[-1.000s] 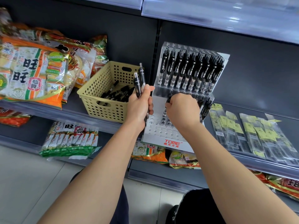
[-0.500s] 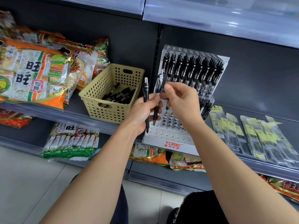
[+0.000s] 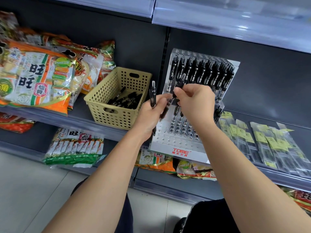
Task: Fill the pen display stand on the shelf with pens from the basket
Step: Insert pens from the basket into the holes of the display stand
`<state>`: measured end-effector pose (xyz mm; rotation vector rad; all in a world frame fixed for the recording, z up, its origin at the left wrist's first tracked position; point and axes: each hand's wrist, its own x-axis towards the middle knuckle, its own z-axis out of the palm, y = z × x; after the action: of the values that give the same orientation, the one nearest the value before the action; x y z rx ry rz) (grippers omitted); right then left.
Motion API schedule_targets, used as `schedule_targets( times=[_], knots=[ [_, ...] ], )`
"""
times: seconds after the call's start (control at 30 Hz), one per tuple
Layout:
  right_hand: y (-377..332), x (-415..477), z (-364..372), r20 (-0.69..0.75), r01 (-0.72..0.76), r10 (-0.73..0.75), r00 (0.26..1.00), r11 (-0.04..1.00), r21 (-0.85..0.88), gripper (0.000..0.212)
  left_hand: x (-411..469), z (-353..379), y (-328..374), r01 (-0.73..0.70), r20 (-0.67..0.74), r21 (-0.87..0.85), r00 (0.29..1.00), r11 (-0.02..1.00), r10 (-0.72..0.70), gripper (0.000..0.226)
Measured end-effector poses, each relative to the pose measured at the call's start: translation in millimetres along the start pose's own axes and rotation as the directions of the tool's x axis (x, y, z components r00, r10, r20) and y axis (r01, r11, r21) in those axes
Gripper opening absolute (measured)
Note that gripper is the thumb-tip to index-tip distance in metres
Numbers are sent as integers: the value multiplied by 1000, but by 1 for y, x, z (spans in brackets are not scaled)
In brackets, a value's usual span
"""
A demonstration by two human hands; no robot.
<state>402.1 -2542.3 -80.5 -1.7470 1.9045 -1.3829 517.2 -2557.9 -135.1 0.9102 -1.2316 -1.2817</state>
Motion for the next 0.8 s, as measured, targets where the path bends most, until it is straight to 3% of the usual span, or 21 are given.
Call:
schedule_targets(
  times=[0.2, 0.37, 0.57, 0.8],
  knots=[
    [5, 0, -2, -14, 101, -106, 994, 978, -180, 38, 4, -6, -1, -3, -259, 28, 966, 1000, 10, 21],
    [9, -6, 6, -55, 93, -102, 993, 983, -159, 25, 4, -8, -2, 18, -242, -27, 970, 999, -24, 20],
    [13, -5, 9, -80, 93, -105, 991, 985, -144, 25, 3, -8, -1, 35, -229, -50, 972, 998, -46, 22],
    [22, -9, 18, -10, 77, -83, 997, 964, -254, 29, 3, -9, 0, 60, -208, -78, 975, 995, -75, 43]
  ],
)
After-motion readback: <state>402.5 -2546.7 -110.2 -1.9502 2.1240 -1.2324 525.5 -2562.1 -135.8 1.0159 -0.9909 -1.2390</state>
